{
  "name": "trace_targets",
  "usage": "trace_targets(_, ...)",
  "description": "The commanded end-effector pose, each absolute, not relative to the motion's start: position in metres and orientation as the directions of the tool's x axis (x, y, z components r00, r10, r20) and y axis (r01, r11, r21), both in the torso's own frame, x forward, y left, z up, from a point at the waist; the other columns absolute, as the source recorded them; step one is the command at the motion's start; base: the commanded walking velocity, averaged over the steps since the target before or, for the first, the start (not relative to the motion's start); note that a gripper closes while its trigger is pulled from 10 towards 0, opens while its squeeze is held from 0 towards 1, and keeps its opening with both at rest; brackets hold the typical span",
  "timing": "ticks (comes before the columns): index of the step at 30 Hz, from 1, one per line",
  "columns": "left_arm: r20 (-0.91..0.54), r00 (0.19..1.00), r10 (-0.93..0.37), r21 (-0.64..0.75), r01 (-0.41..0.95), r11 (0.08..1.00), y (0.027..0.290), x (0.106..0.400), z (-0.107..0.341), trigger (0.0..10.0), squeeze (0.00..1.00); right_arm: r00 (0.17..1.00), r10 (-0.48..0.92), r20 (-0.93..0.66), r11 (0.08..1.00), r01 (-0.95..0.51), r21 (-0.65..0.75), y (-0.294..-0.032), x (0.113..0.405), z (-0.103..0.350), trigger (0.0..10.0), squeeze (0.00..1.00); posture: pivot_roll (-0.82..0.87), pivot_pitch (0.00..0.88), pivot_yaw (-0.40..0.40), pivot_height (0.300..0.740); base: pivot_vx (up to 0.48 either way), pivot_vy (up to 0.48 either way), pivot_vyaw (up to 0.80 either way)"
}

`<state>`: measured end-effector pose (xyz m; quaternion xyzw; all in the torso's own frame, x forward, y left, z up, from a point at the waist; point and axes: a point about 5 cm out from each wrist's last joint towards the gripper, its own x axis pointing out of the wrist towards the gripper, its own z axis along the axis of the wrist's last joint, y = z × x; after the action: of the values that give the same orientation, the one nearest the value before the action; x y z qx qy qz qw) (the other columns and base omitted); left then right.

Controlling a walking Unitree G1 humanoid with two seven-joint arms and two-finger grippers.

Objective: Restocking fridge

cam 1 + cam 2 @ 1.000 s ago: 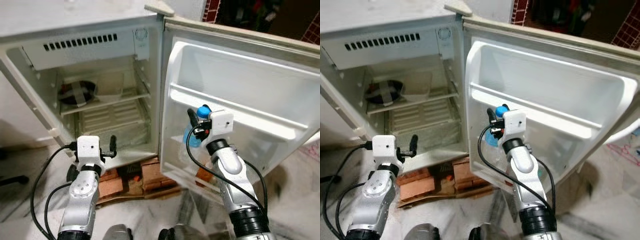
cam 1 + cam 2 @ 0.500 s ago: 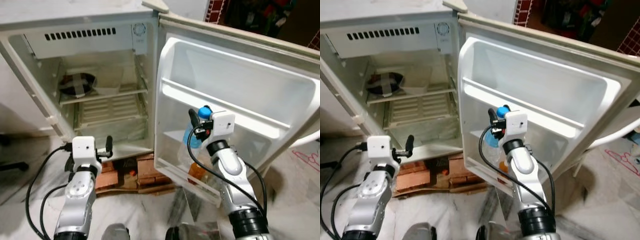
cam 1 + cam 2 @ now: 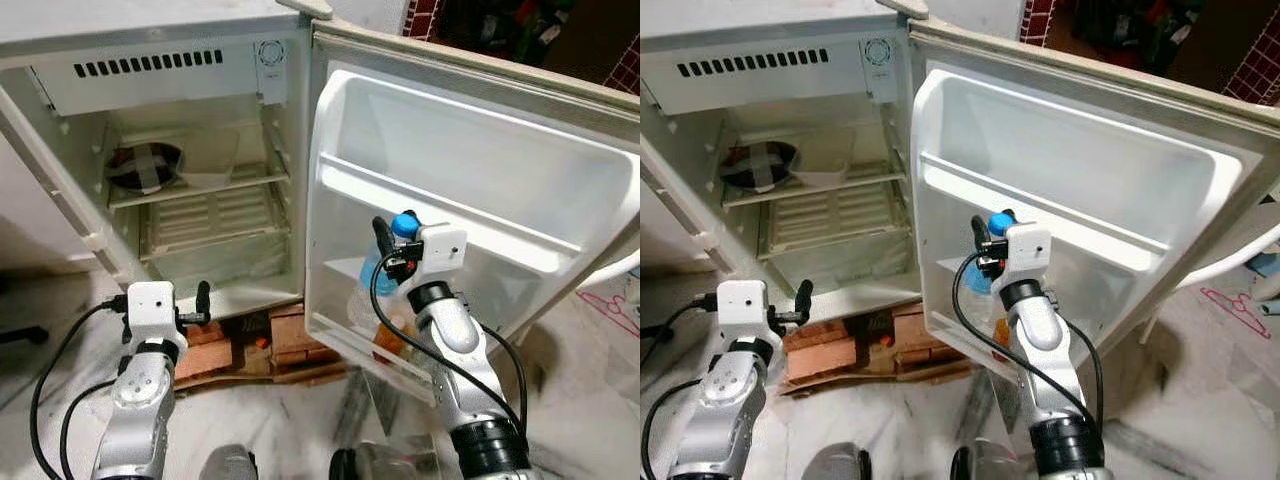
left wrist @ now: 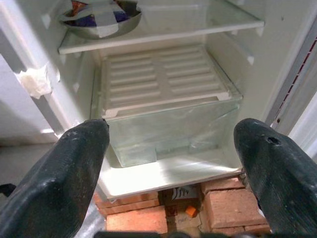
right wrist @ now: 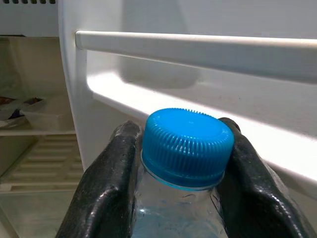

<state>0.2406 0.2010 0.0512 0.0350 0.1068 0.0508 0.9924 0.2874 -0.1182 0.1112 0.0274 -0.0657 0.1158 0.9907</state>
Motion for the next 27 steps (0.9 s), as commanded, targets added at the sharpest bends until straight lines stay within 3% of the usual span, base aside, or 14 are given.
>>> trace_targets(1,-0.206,0.972,0.113,0.082,-0.098,0.992,0.203,0.240,0.054,10.0,0.00,0.973,0.215,0.081,0.974,-0.220,0.061,-0.120,0.287,0.101,10.0,0.00,0.06,0.116,-0.028,0.667,0.000,0.000,0.00)
trace_targets(11,-0.201,0.972,0.122,0.090,-0.106,0.990,0.205,0.240,0.056,10.0,0.00,0.968,0.237,0.087,0.969,-0.242,0.055,-0.114,0.290,0.102,10.0,0.00,0.07,0.117,-0.025,0.608,0.000,0.000,0.00)
trace_targets(27,-0.187,0.978,0.094,0.084,-0.079,0.993,0.206,0.238,0.061,10.0,0.00,0.957,0.280,0.070,0.958,-0.284,0.048,-0.107,0.292,0.099,10.0,0.00,0.08,0.137,-0.032,0.608,0.000,0.000,0.00)
